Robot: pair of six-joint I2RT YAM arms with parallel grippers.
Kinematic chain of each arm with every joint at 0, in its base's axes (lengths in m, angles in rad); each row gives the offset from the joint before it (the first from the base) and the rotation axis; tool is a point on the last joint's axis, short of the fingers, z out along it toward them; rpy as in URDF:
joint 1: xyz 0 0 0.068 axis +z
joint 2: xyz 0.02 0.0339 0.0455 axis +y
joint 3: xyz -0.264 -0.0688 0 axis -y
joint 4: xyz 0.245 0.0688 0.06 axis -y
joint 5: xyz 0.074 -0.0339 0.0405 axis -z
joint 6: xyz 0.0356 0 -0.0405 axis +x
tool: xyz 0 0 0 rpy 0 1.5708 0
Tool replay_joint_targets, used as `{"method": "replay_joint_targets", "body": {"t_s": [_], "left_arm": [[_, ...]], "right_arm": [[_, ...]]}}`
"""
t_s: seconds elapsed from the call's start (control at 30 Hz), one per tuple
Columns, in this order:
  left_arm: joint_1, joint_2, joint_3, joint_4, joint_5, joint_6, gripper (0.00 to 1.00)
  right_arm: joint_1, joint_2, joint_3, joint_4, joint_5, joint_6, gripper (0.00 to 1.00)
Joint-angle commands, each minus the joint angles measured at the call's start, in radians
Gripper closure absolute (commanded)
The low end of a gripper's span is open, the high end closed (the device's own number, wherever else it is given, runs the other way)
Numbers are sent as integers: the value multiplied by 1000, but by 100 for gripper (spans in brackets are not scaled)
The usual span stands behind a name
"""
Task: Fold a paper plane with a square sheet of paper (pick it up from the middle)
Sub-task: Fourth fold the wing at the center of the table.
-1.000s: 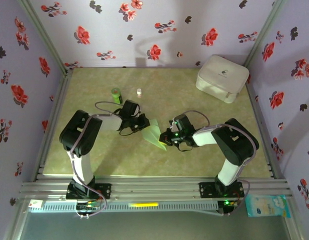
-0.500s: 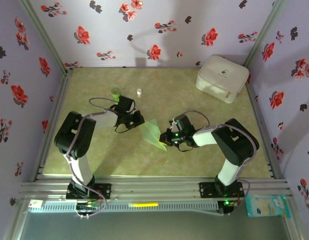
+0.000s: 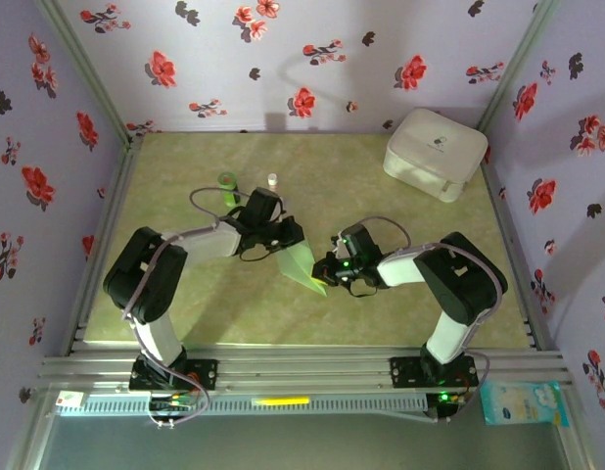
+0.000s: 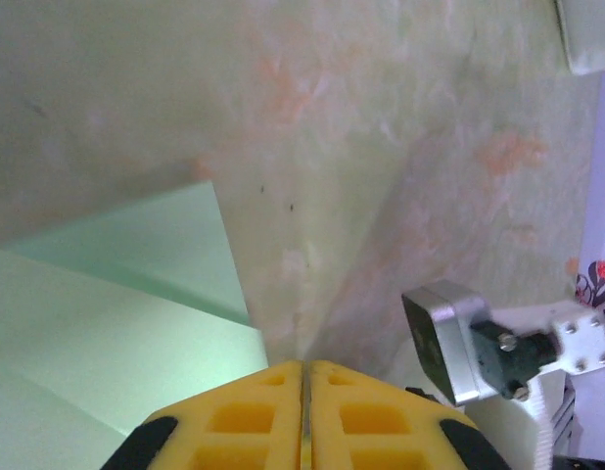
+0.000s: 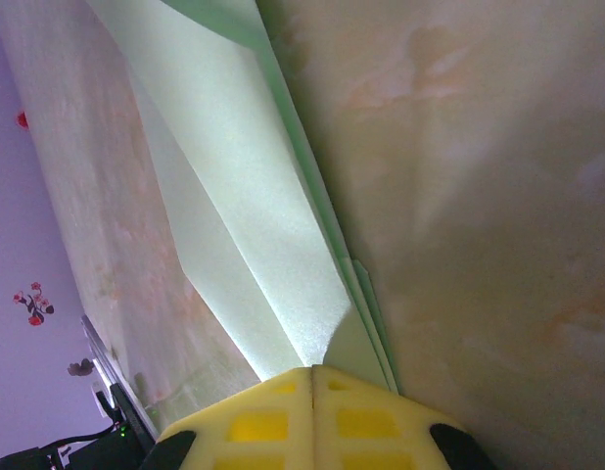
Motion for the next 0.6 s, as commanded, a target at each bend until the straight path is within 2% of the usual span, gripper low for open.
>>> {"method": "replay_joint_targets", "body": {"t_s": [0.0,0.13,0.57], "left_arm": [[-7,53,-43,77,35,-38,90],[10,85,-61,79,-18,-2,91],[162,145,-33,45,-28,87,92]], "right_arm": [[-2,31,-30,-160,27,-29,100],[-2,30,-30,-160,25,-29,100],[-1,29,-33,-157,25,-30,100]]}}
